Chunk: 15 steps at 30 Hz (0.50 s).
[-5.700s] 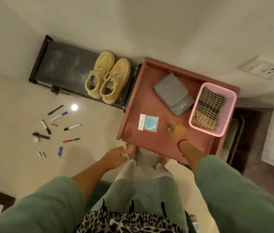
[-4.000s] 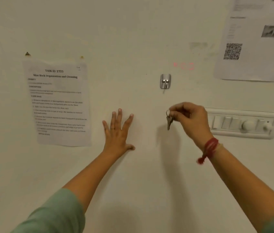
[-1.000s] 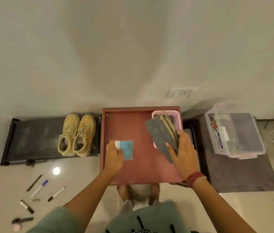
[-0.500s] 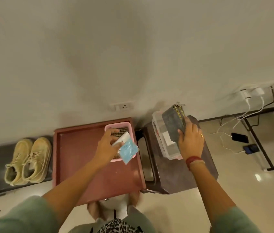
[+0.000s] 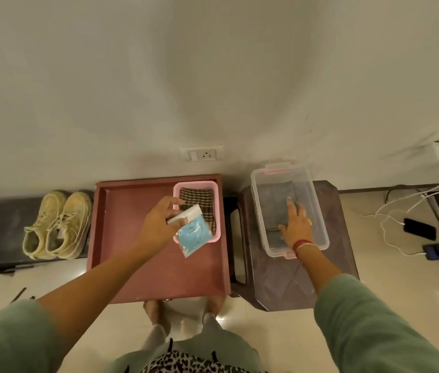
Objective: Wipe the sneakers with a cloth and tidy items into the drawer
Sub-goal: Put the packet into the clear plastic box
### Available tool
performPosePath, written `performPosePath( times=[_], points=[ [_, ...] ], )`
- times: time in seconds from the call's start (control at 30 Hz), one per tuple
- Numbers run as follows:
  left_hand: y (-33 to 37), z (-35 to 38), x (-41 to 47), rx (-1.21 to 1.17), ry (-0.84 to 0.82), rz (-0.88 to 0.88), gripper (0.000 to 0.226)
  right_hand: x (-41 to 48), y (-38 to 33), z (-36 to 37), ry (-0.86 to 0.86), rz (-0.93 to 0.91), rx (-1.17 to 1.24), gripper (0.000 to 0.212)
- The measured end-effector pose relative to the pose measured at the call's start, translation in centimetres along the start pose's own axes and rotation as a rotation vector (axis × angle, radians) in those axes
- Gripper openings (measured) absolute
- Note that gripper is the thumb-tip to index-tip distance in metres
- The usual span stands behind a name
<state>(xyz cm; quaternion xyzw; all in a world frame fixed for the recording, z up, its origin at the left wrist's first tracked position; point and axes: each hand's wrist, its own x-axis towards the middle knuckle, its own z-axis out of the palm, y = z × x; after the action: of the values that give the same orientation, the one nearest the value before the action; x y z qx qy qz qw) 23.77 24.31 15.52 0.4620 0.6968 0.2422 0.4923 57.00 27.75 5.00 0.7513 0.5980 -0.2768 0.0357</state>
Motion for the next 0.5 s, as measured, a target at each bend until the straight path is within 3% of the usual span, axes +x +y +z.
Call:
performPosePath(
  times=[0.13, 0.23, 0.3, 0.4, 0.5],
  points=[
    [-0.4, 0.4, -0.1, 0.001, 0.021, -0.027, 0.043, -0.1, 1.0, 1.7, -0.254, -0.046, -0.192, 0.095],
    [-0.5, 0.7, 0.0, -0.011, 0.014, -0.04, 0.043, 0.1, 0.9, 2.1, -0.295, -0.027, -0.256, 0.107],
    [-0.4, 0.8, -0.1, -0.042, 0.005, -0.047, 0.043, 0.2, 0.5, 2.4, -0.272, 0.01, -0.275, 0.101],
    [0.1, 0.8, -0.2, -0.138, 0.017, -0.071, 0.042, 0.2, -0.2, 2.1, -0.169, 0.021, -0.245, 0.073],
    [0.8, 0.7, -0.3, -0.212, 0.016, -0.083, 0.042, -2.0, -2.4, 1.1, 0.231, -0.046, -0.035, 0.05]
  ],
)
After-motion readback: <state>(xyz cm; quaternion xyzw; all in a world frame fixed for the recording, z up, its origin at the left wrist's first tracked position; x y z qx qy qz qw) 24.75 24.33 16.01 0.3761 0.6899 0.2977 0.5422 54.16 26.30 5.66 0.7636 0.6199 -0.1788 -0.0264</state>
